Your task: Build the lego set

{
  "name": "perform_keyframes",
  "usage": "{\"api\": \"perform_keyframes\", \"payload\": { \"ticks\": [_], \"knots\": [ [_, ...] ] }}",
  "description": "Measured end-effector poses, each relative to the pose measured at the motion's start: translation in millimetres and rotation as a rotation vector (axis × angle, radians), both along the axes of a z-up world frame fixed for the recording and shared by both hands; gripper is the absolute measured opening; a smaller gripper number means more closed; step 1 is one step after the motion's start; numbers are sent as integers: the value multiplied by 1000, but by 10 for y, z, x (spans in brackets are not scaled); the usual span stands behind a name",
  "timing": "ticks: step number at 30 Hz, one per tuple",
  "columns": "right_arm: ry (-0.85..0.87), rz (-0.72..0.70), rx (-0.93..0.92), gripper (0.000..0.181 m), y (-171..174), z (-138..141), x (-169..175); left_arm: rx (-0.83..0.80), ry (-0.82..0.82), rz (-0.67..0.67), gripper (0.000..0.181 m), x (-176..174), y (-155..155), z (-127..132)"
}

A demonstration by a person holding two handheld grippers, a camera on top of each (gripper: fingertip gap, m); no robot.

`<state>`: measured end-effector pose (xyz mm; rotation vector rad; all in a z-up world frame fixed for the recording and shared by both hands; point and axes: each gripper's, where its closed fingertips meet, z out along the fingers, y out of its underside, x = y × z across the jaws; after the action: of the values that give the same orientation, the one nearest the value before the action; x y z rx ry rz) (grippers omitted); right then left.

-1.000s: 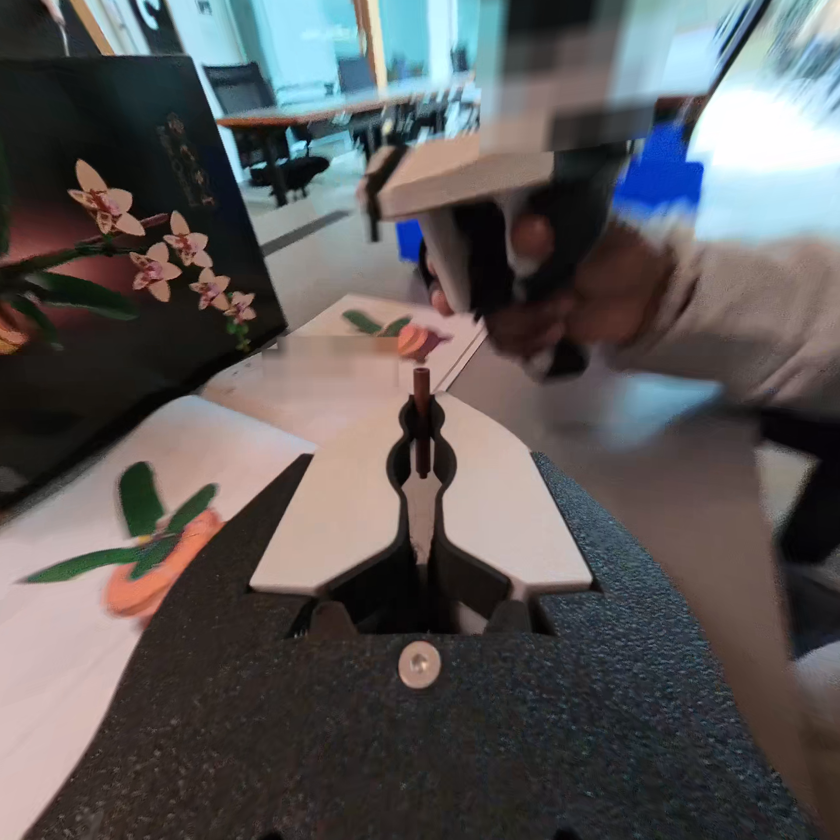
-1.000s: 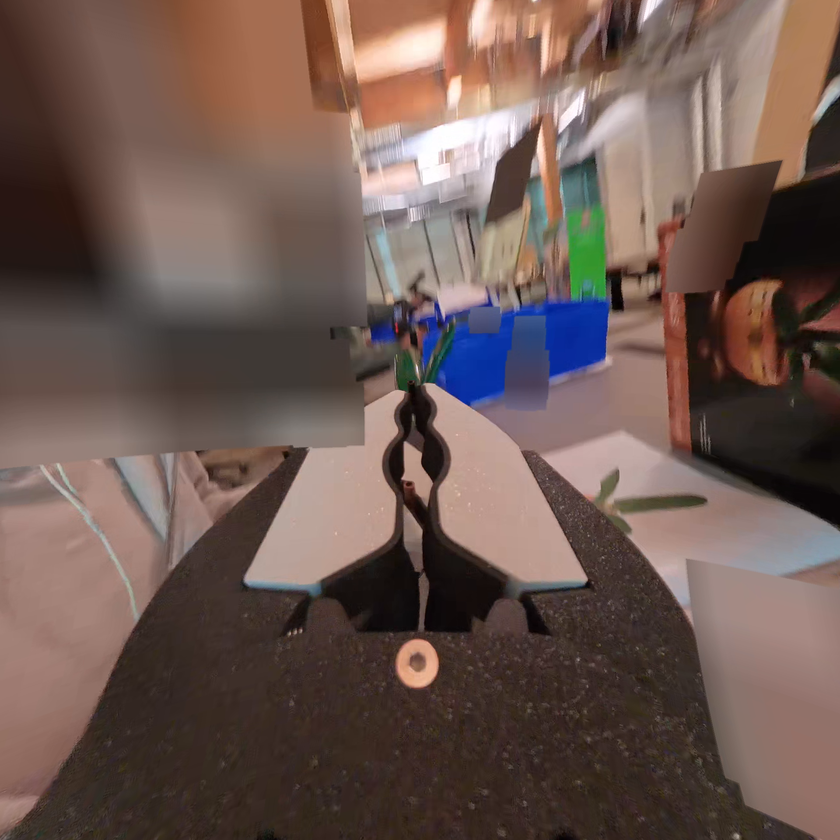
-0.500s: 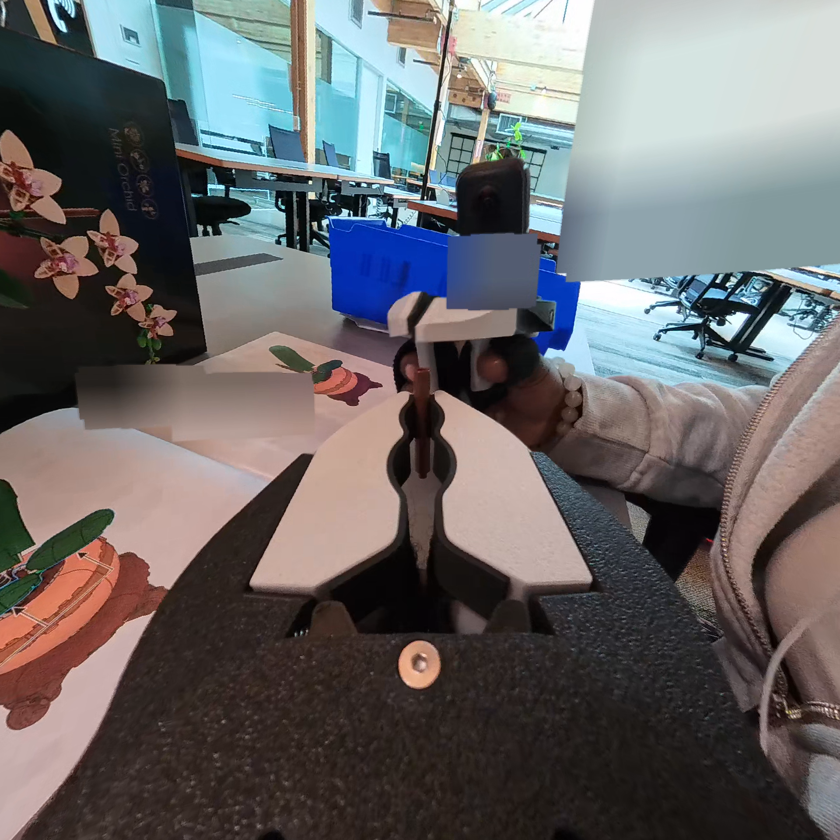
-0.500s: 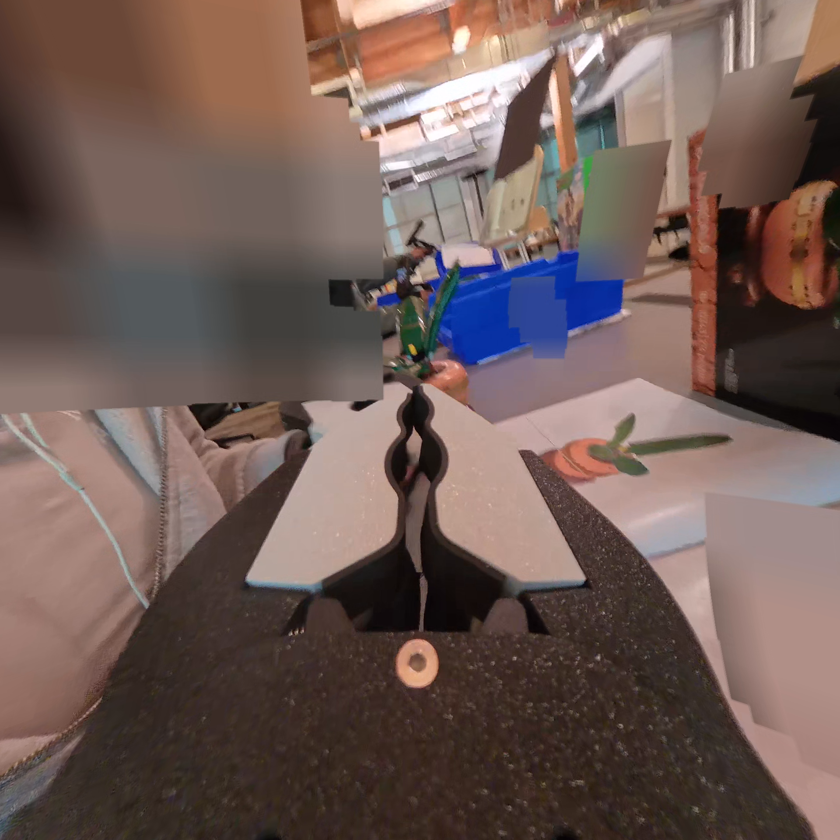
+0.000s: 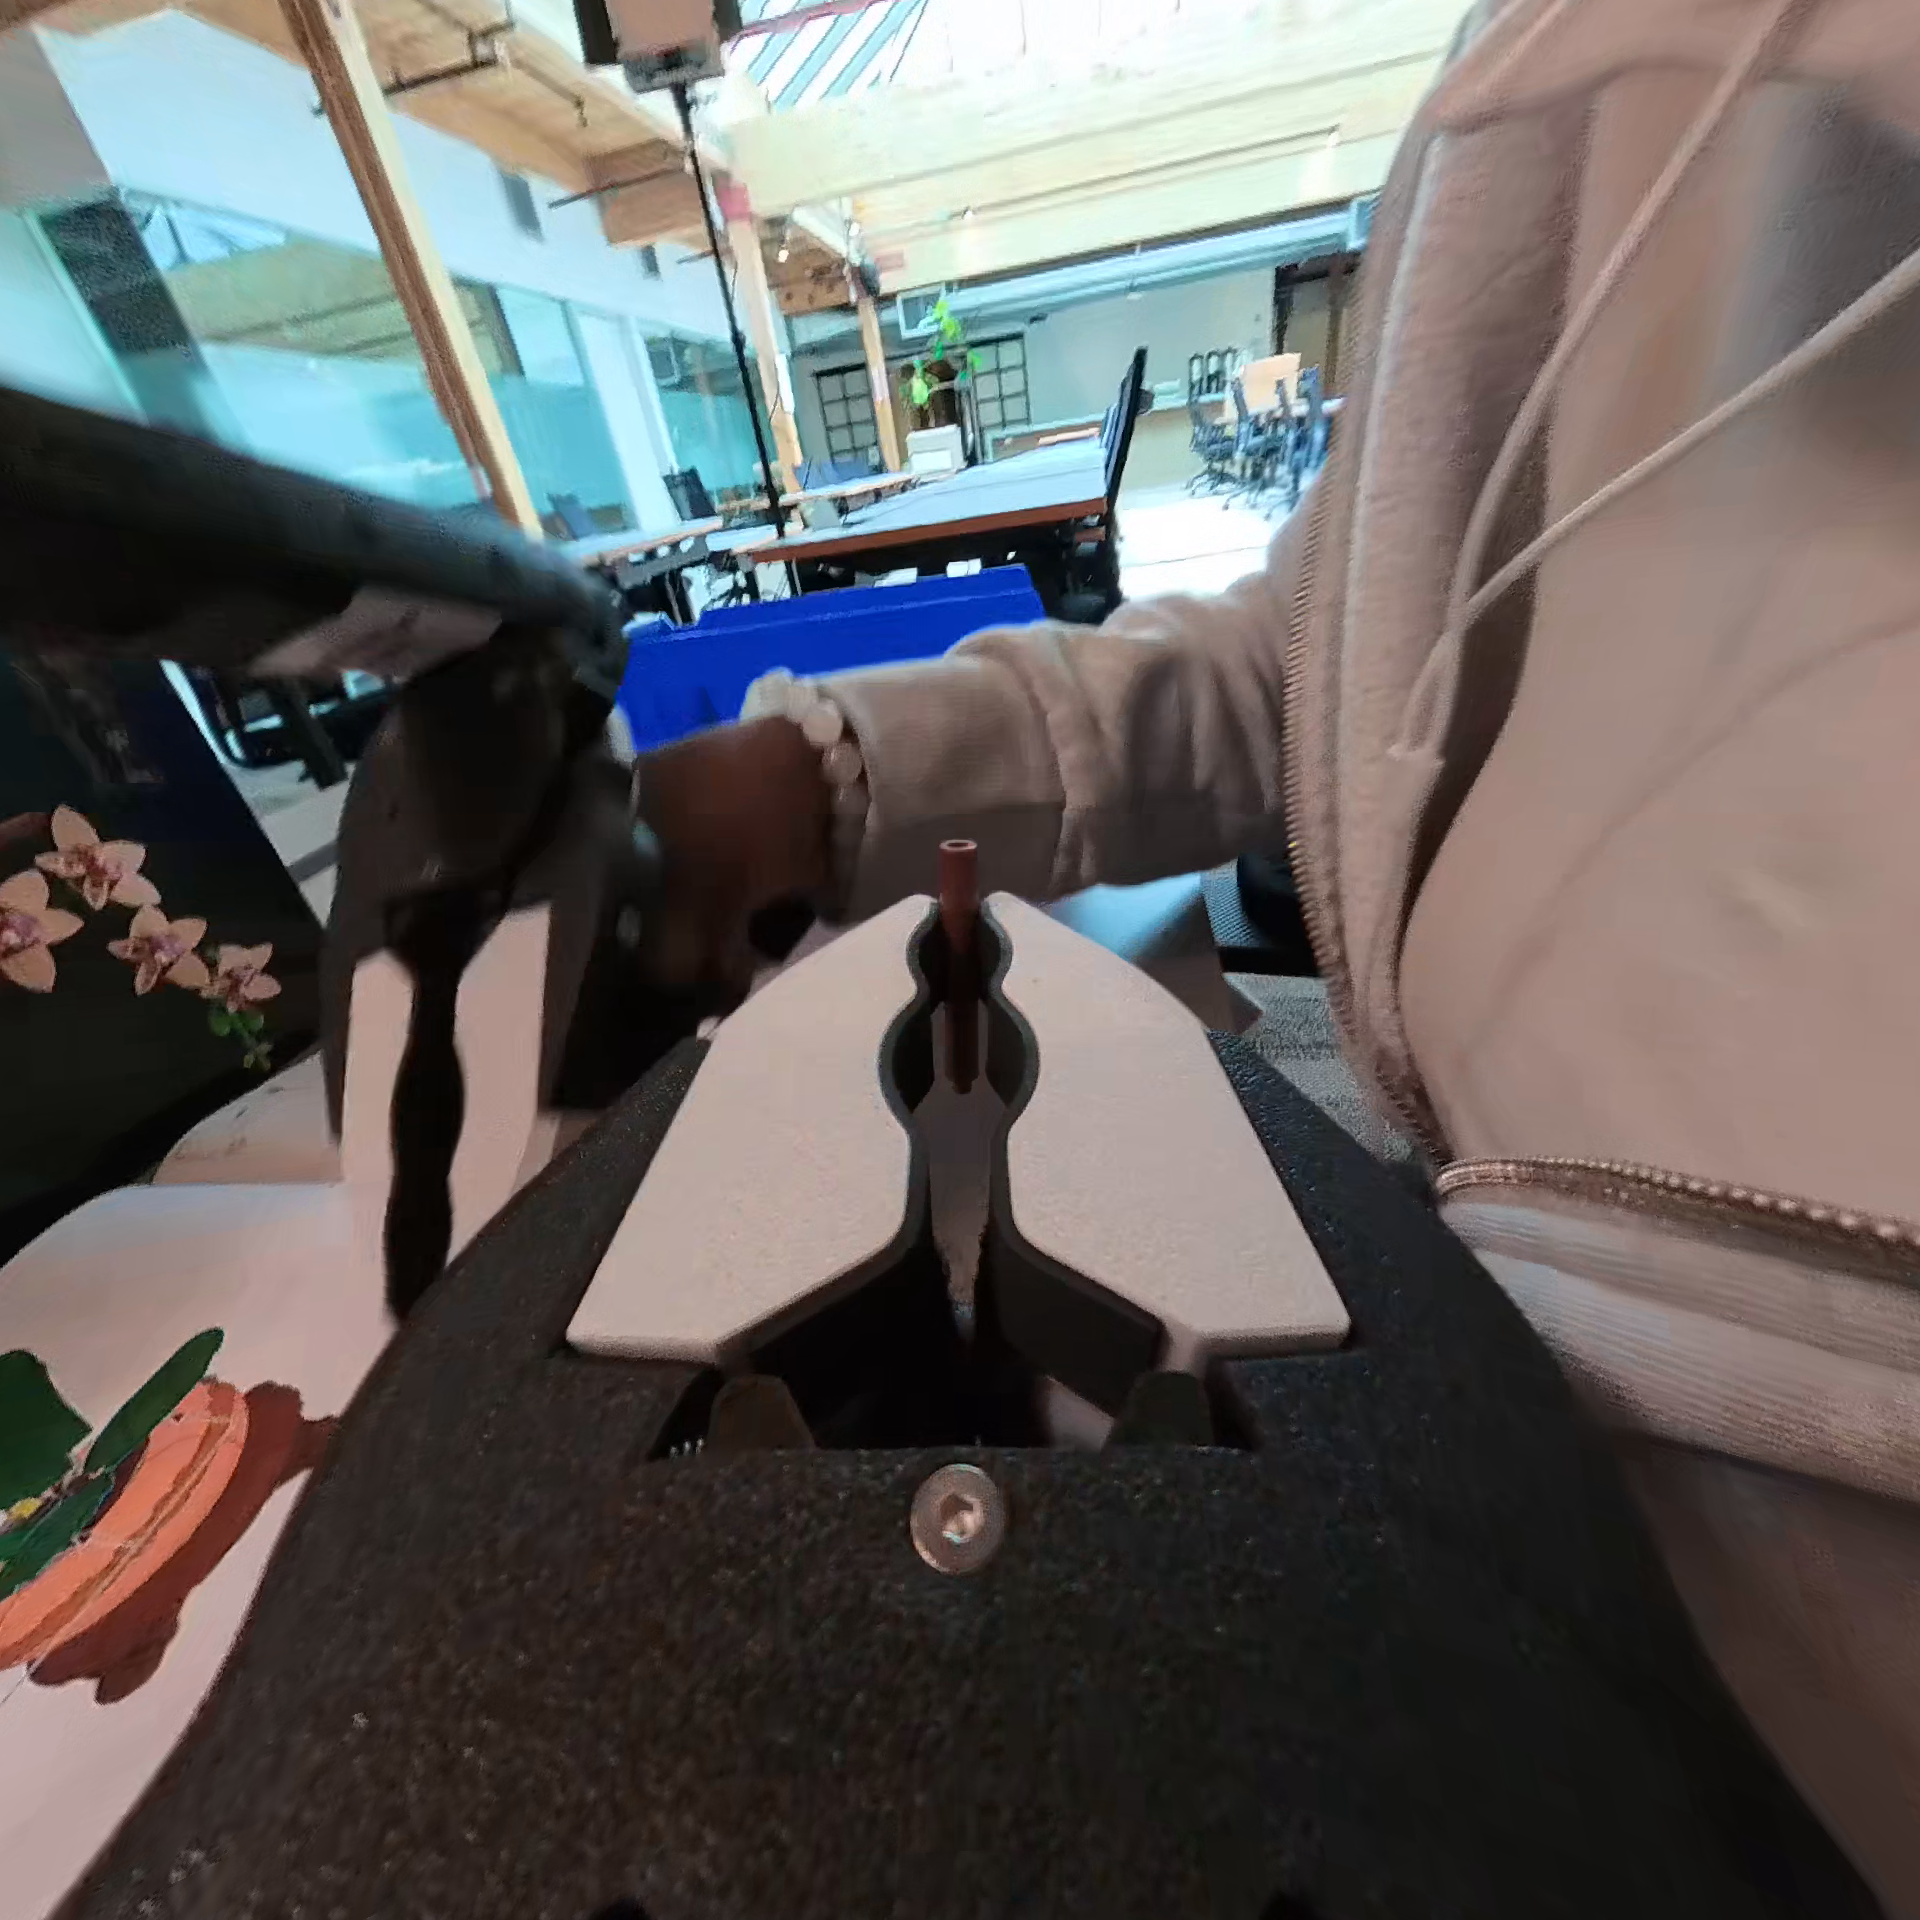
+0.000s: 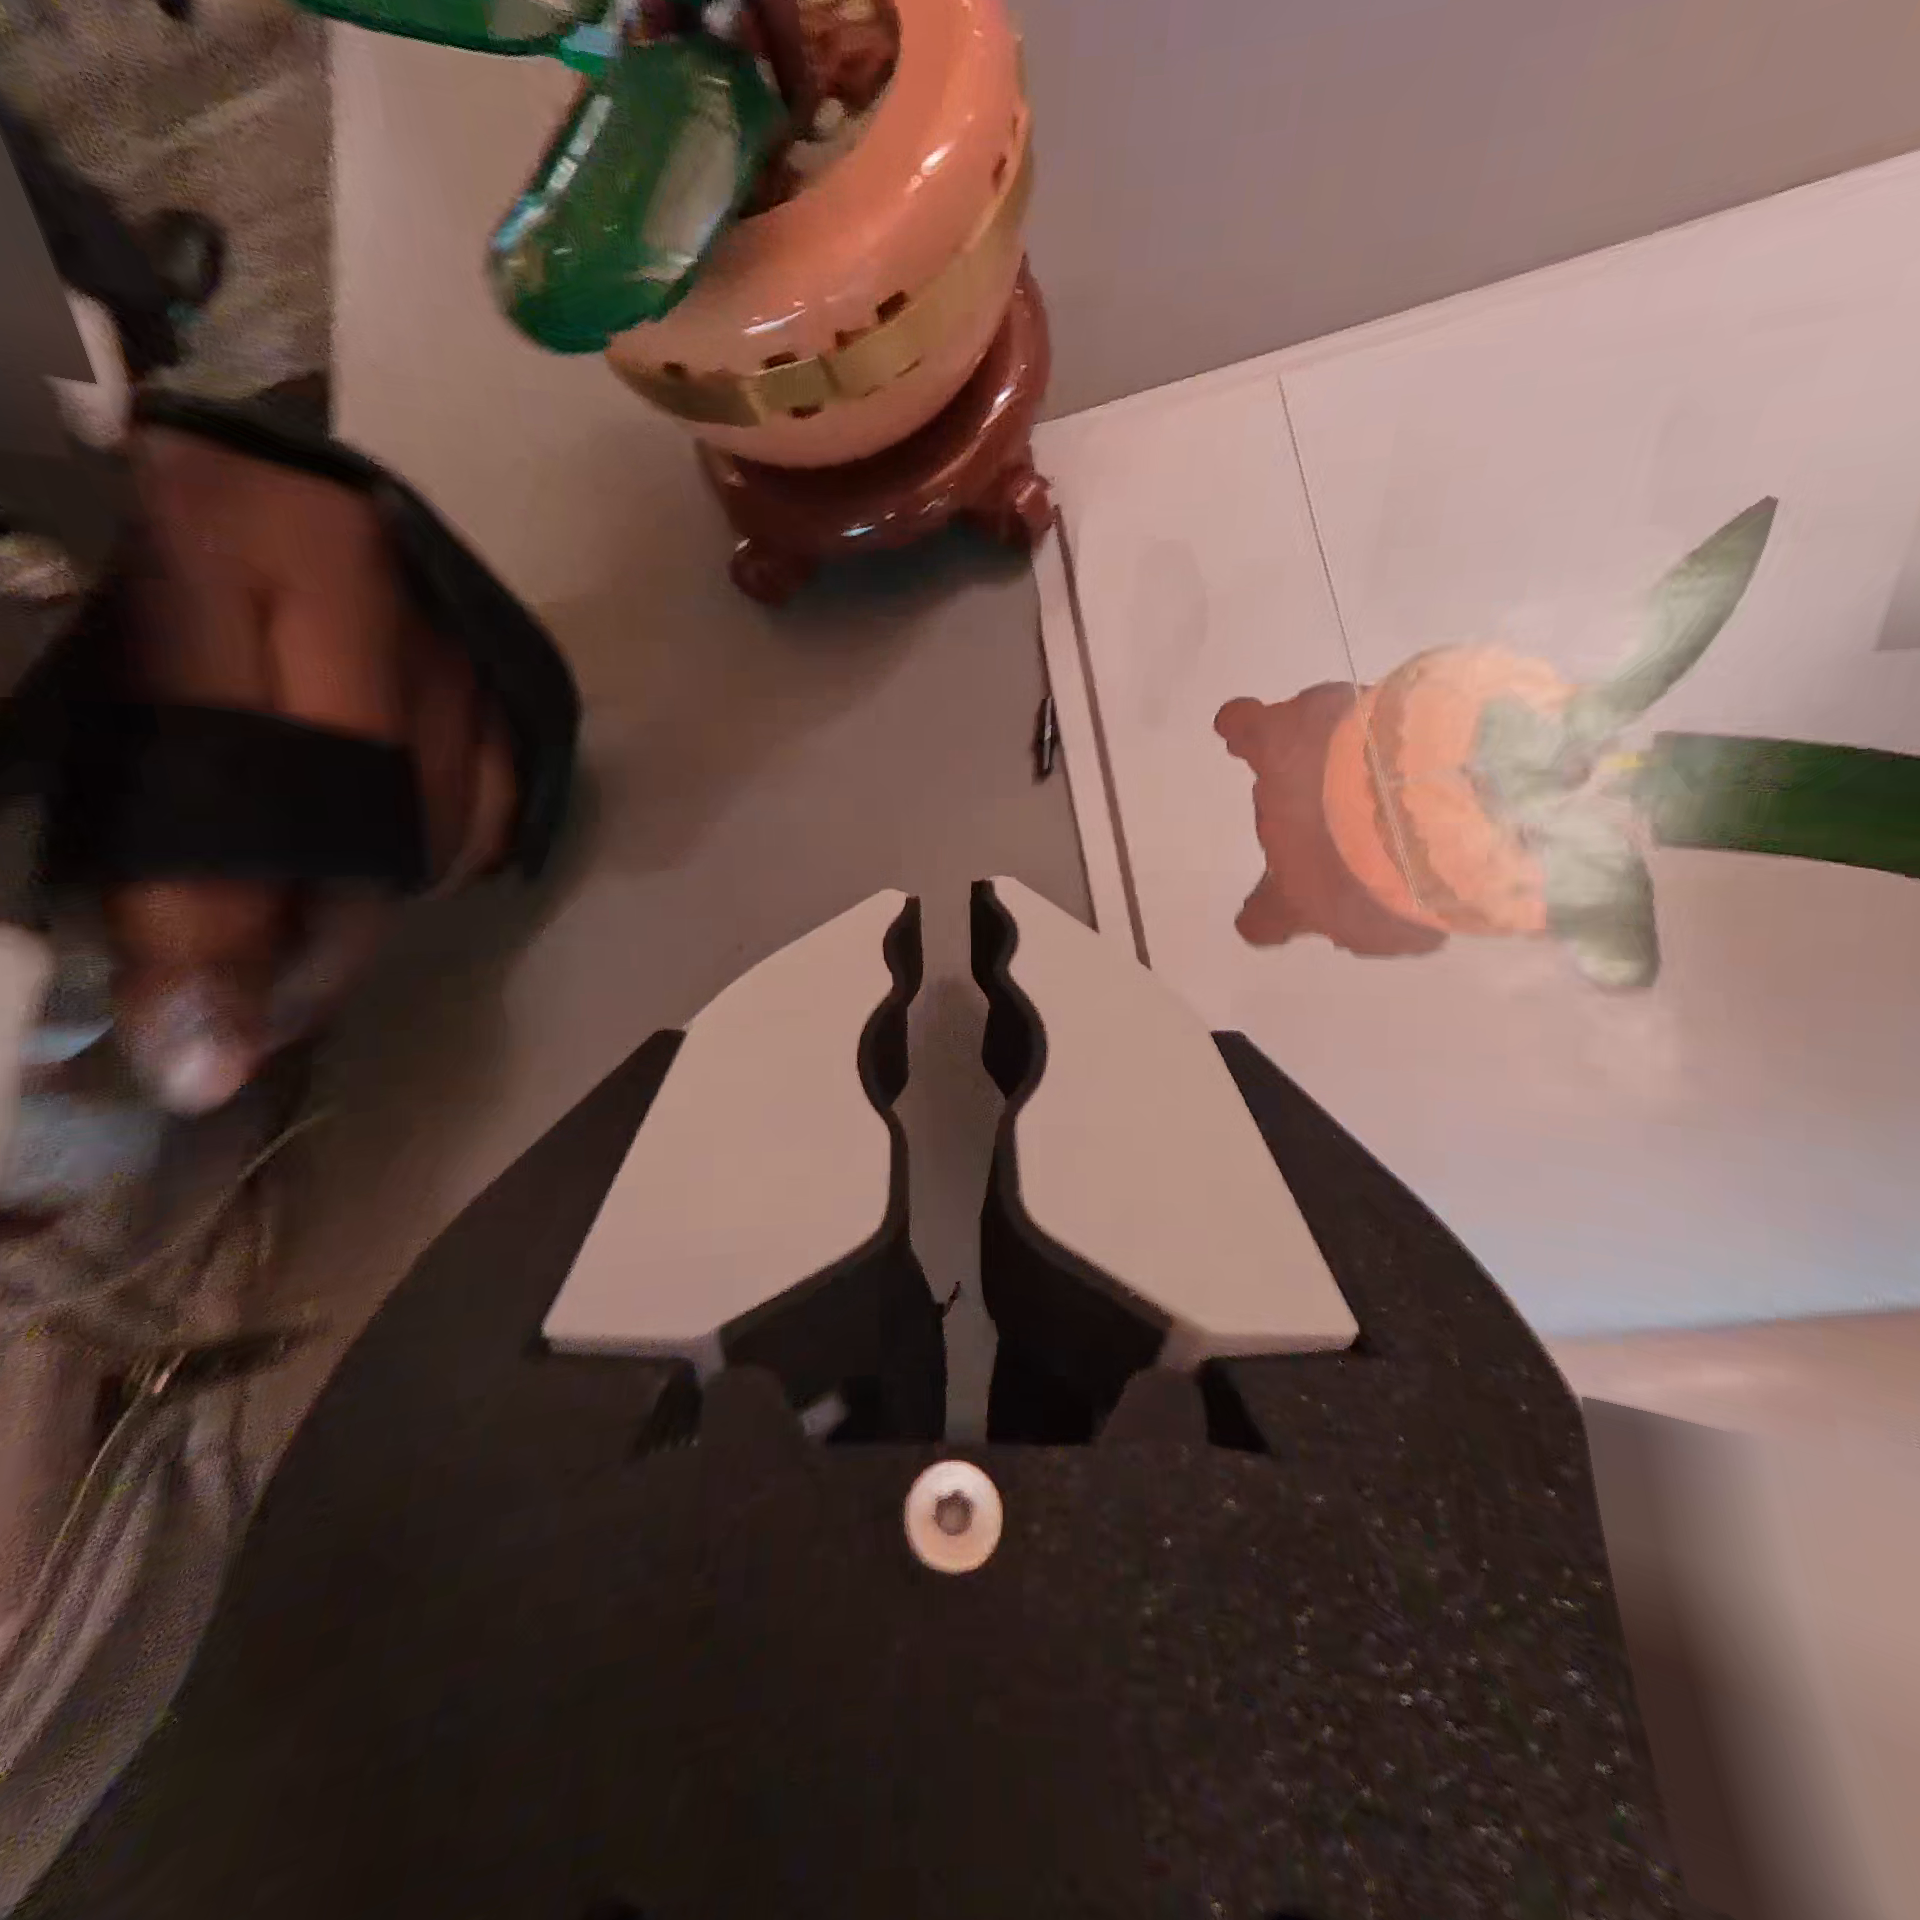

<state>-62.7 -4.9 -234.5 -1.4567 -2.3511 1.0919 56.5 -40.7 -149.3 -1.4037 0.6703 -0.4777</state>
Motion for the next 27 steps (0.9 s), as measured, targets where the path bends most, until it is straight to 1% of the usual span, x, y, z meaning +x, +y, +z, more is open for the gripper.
{"api": "perform_keyframes", "payload": {
  "ticks": [2,3,5,7,8,10,12,15,20,22,25,27],
  "knots": [
    [-15,-43,81,12,-20,-110,-148,22,-5,-26,4,4,-49,27],
    [-14,-18,100,13,-64,-126,-187,34,0,-33,4,-2,-63,26],
    [18,79,131,13,-139,-87,-225,54,9,-33,4,-25,-83,26],
    [20,133,193,13,-86,-37,-273,62,2,-30,4,-36,-114,42],
    [-12,152,201,15,-76,-29,-285,69,-4,-25,4,-43,-128,50],
    [-86,156,216,14,-70,-44,-322,78,-15,-23,4,-42,-150,59],
    [-132,139,270,11,-22,-87,-379,83,-18,-22,4,-35,-164,64],
    [-208,137,277,9,-59,-152,-395,86,-21,-26,4,-26,-182,58],
    [-249,107,328,5,-50,-229,-431,86,-36,-23,4,-56,-199,60],
    [-248,101,353,3,-35,-231,-450,80,-42,-18,4,-74,-194,56],
    [-207,138,389,2,-35,-233,-451,80,-51,-9,4,-94,-184,61],
    [-141,158,338,2,-47,-230,-442,76,-62,6,4,-118,-164,67]
  ]
}}
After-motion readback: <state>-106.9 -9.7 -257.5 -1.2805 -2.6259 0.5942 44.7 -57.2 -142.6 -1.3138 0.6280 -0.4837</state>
